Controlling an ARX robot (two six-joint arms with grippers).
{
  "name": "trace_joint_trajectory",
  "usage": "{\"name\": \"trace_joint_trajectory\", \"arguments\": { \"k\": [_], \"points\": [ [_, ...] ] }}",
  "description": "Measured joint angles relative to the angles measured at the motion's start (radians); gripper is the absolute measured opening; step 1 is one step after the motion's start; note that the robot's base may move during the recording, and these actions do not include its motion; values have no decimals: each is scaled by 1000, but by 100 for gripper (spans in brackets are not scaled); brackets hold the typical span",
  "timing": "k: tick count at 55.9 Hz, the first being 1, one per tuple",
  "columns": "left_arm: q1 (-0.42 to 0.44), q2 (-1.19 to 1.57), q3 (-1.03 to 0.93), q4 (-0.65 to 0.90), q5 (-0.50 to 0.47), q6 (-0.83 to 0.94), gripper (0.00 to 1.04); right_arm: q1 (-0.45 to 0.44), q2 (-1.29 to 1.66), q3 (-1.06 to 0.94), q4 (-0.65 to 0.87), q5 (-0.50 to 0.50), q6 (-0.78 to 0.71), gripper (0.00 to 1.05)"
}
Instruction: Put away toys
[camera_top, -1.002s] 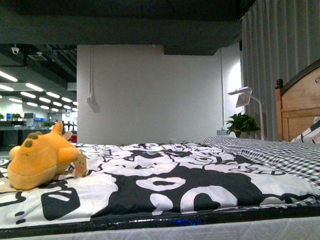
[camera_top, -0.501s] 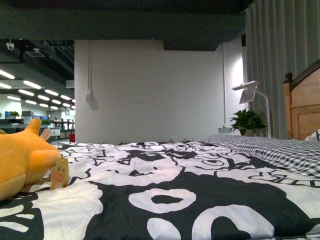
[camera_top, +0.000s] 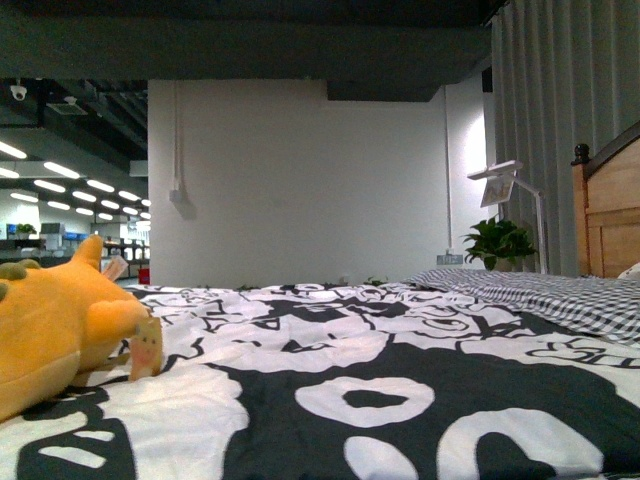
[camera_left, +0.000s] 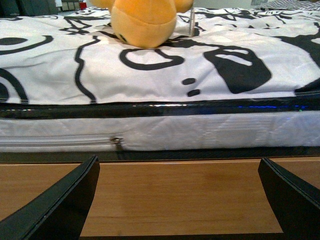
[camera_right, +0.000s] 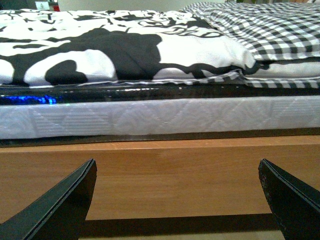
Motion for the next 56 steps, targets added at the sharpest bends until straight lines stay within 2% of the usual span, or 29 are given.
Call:
{"name": "trace_joint_trajectory", "arguments": {
  "k": [56],
  "points": [
    [-2,0,0,0,-7,0,98,0,0,0,0,-12,0,98]
  ]
}}
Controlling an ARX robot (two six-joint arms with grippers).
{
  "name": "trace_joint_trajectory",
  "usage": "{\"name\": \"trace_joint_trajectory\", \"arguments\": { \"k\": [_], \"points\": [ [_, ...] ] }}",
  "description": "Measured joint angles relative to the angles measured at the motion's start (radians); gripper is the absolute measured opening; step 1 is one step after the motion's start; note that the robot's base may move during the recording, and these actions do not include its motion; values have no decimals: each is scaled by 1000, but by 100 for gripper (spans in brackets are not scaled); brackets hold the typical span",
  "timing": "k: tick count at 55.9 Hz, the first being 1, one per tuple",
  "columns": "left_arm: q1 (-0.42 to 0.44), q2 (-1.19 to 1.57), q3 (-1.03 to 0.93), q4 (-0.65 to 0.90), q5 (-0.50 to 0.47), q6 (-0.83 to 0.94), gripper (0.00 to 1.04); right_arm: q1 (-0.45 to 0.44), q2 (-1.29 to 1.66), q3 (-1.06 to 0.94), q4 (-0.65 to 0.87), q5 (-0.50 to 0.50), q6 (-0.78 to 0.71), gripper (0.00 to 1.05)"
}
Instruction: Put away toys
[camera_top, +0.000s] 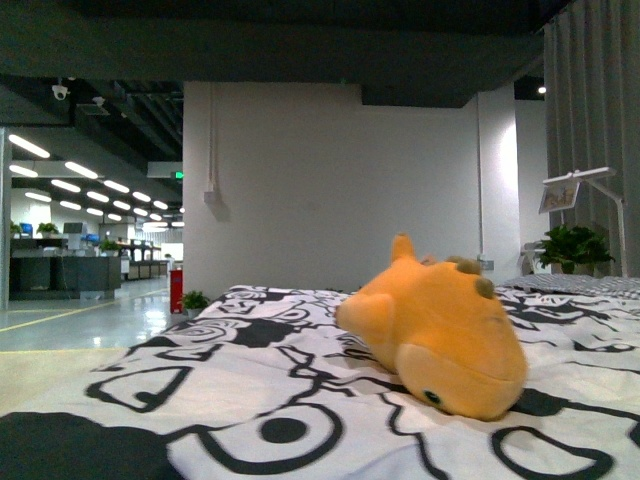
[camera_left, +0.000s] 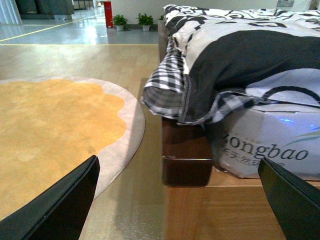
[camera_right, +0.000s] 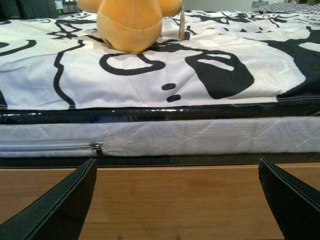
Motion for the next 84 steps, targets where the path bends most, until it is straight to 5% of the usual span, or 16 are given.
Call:
{"name": "trace_joint_trajectory", "arguments": {
  "k": [24,31,38,55,71,84],
  "points": [
    [0,0,0,0,2,0,98,1,0,0,1,11,0,98],
    [0,0,0,0,2,0,98,90,45,-1,92,319,81,98],
    [0,0,0,0,2,0,98,88,161,1,169,346,122,98],
    [0,0,0,0,2,0,98,52,524,95,515,253,128,98],
    [0,0,0,0,2,0,98,-84,938,237,752,-68,218,98],
    [0,0,0,0,2,0,98,-82,1097,358,801,-194,272,98]
  ]
}}
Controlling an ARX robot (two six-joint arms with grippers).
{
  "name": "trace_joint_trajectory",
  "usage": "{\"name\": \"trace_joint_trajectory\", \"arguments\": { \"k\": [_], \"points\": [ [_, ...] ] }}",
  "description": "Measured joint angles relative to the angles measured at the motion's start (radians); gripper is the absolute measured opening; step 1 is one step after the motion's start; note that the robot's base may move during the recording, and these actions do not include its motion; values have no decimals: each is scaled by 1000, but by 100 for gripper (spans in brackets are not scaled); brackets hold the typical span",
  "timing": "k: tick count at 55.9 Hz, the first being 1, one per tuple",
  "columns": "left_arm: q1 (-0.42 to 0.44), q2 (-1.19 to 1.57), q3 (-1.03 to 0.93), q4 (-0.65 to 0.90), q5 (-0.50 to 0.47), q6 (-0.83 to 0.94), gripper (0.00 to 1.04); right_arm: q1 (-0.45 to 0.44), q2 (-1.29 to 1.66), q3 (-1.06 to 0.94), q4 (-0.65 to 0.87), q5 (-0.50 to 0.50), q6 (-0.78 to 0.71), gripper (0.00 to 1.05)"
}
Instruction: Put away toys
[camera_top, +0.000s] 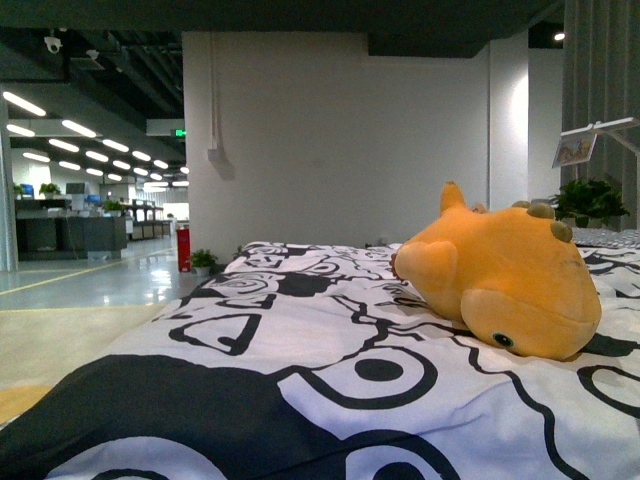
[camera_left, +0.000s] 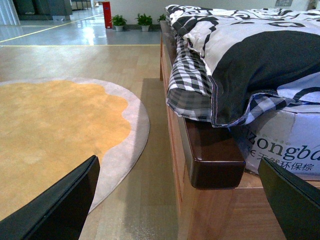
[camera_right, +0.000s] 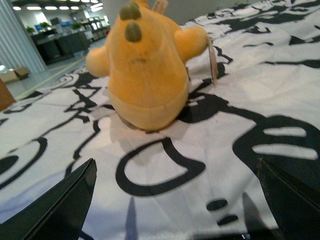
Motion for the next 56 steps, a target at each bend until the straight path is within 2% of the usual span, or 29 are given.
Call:
{"name": "trace_joint_trajectory", "arguments": {
  "k": [19,38,56],
  "points": [
    [0,0,0,0,0,0,98,79,175,212,42,2,32,98],
    [0,0,0,0,0,0,98,229,328,357,99,104,0,98],
    [0,0,0,0,0,0,98,251,432,456,137,215,-132,98]
  ]
}}
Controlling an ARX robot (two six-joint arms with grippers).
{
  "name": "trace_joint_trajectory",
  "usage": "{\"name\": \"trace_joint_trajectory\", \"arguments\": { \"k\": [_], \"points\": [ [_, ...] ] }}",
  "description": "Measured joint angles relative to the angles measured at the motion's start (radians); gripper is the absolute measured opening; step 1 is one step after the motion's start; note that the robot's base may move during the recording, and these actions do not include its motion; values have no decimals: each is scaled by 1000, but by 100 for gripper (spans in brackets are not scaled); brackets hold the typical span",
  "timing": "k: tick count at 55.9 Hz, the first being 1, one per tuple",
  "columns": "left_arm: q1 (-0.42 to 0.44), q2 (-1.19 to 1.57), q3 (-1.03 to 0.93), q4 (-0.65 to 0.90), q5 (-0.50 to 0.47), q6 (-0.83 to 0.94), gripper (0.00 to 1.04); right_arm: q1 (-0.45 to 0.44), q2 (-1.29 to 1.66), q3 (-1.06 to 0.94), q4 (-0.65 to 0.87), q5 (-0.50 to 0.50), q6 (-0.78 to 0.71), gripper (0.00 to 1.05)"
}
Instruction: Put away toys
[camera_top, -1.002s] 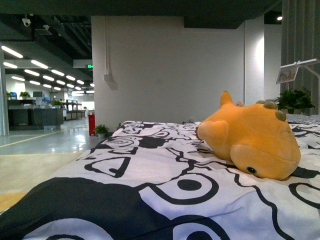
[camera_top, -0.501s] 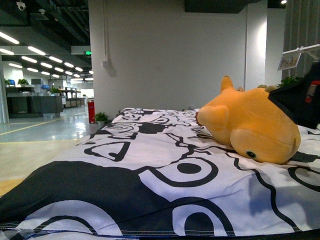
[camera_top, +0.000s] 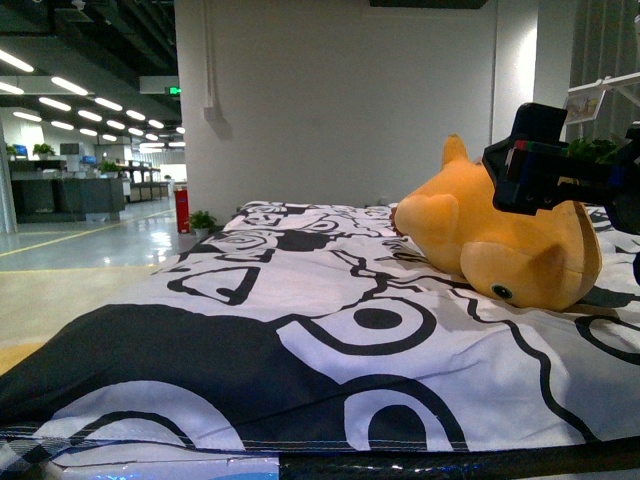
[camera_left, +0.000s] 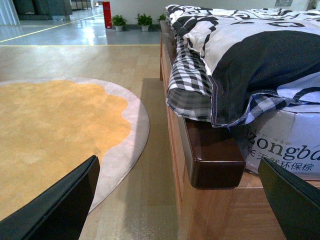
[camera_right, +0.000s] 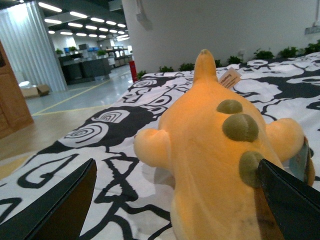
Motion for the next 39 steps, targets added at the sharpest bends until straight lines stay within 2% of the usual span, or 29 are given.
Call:
{"name": "trace_joint_trajectory", "arguments": {
  "k": [21,28,39],
  "points": [
    [0,0,0,0,0,0,98,30,95,85,17,90,-189,98],
    [0,0,0,0,0,0,98,29,108,108,11,124,-209,98],
    [0,0,0,0,0,0,98,0,113,114,-5,121,-216,98]
  ]
}}
